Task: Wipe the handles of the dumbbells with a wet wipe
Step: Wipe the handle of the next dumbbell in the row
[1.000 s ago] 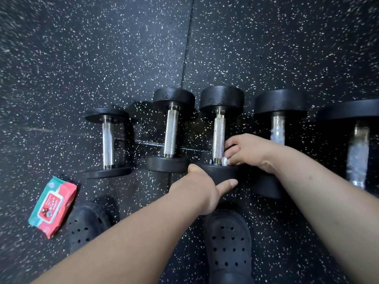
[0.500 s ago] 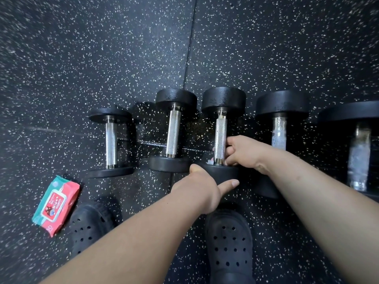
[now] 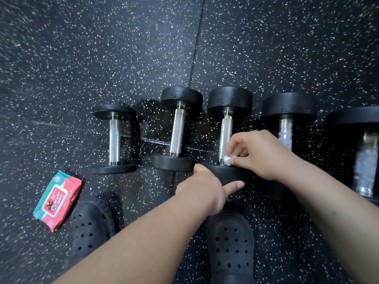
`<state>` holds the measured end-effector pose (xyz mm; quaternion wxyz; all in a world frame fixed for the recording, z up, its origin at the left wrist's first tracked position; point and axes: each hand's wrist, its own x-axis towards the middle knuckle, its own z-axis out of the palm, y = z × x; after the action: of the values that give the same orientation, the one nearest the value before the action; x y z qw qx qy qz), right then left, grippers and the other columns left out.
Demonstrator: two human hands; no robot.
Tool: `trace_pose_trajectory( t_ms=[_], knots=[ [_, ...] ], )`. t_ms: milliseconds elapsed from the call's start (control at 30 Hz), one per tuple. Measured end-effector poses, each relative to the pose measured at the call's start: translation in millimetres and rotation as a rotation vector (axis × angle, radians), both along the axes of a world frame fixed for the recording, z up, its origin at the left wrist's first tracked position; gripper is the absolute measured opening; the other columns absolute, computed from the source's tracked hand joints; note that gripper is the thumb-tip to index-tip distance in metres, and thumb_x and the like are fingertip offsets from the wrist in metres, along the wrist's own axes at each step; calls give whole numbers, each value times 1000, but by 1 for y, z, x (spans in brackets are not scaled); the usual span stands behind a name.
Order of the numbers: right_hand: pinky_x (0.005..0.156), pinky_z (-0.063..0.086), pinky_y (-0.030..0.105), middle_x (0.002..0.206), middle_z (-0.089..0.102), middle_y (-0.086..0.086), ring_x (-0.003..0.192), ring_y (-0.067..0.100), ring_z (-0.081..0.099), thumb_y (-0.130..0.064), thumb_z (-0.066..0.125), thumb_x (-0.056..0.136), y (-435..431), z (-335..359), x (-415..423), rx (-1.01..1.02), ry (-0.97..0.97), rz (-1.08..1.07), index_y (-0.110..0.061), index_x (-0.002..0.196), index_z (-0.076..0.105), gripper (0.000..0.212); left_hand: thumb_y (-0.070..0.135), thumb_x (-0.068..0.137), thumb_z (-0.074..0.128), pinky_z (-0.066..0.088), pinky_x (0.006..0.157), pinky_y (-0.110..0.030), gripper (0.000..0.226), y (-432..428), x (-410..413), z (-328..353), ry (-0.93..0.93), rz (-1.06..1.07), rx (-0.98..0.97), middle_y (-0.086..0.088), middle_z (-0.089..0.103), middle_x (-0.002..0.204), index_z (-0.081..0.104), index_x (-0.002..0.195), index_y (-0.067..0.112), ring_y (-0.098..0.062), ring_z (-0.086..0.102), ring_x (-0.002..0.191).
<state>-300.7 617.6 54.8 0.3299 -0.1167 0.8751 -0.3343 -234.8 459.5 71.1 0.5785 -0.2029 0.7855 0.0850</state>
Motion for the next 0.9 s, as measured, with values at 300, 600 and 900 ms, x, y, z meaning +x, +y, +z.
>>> trace_pose_trajectory(
  t_ms=[300, 600, 900],
  knots=[
    [58, 47, 30, 81, 57, -9, 76, 22, 60, -15, 57, 93, -60, 8, -24, 543, 270, 893, -35, 83, 59, 23, 54, 99, 55, 48, 80, -41, 72, -3, 4, -6, 45, -123, 123, -7, 47, 127, 25, 162, 36, -34, 60, 111],
    [66, 49, 32, 97, 71, 3, 72, 27, 58, -6, 63, 88, -90, 32, -41, 621, 222, 959, -21, 84, 70, 17, 15, 102, 55, 50, 87, -43, 93, -1, -5, 2, -70, -228, 141, -8, 25, 139, 6, 146, 80, -41, 54, 129],
    [71, 48, 38, 112, 69, 3, 89, 30, 56, -9, 50, 101, -98, 21, -28, 706, 206, 993, -19, 109, 71, 24, 61, 93, 62, 43, 82, -38, 75, -4, 4, 0, 11, -99, 96, 0, 50, 118, 28, 152, 28, -31, 61, 113]
  ],
)
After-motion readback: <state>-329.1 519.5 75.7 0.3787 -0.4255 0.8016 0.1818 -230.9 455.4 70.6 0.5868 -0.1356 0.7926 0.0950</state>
